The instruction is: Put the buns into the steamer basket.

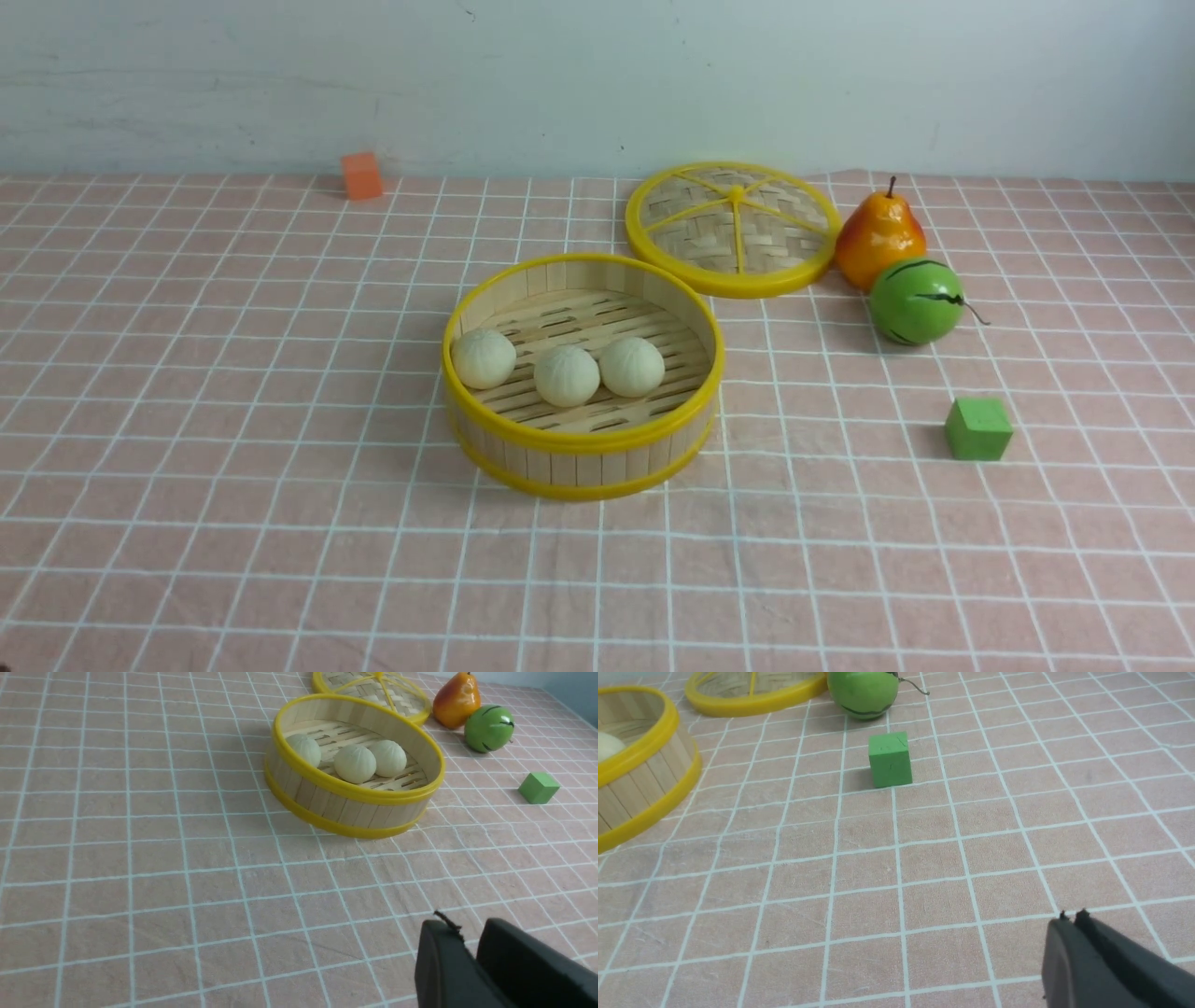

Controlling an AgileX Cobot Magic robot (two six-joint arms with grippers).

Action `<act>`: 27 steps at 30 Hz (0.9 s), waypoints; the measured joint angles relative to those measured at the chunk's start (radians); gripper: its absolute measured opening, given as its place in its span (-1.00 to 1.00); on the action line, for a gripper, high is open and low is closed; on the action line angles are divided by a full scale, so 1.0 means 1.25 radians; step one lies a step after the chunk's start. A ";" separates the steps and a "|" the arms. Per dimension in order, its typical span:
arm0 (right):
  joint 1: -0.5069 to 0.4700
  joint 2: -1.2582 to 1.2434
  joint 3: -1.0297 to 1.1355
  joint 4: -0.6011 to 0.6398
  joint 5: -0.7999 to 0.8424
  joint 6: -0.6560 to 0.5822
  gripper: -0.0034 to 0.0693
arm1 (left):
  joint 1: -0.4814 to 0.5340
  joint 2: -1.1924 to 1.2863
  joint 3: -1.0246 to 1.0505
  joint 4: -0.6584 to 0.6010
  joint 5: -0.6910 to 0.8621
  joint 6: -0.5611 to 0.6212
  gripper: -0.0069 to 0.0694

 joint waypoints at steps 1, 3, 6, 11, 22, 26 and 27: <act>0.000 0.000 0.000 0.000 0.000 0.000 -0.90 | 0.000 -0.001 0.011 -0.004 -0.020 0.002 -0.53; 0.000 0.000 0.000 0.000 0.000 0.000 -0.90 | 0.000 -0.007 0.073 -0.005 -0.107 0.015 -0.53; 0.000 0.000 0.000 0.000 0.000 0.000 -0.89 | 0.002 -0.031 0.155 0.000 -0.237 0.018 -0.55; 0.000 0.000 0.000 0.000 0.000 0.000 -0.87 | 0.083 -0.068 0.258 -0.023 -0.395 0.018 -0.78; 0.000 0.000 0.000 0.000 0.000 0.000 -0.83 | 0.396 -0.077 0.328 -0.030 -0.402 0.018 -0.85; 0.000 0.000 0.000 0.000 0.000 0.000 -0.82 | 0.414 -0.094 0.350 -0.012 -0.390 0.018 -0.85; 0.000 0.000 0.000 0.000 0.000 0.000 -0.81 | 0.415 -0.099 0.350 -0.010 -0.376 0.018 -0.85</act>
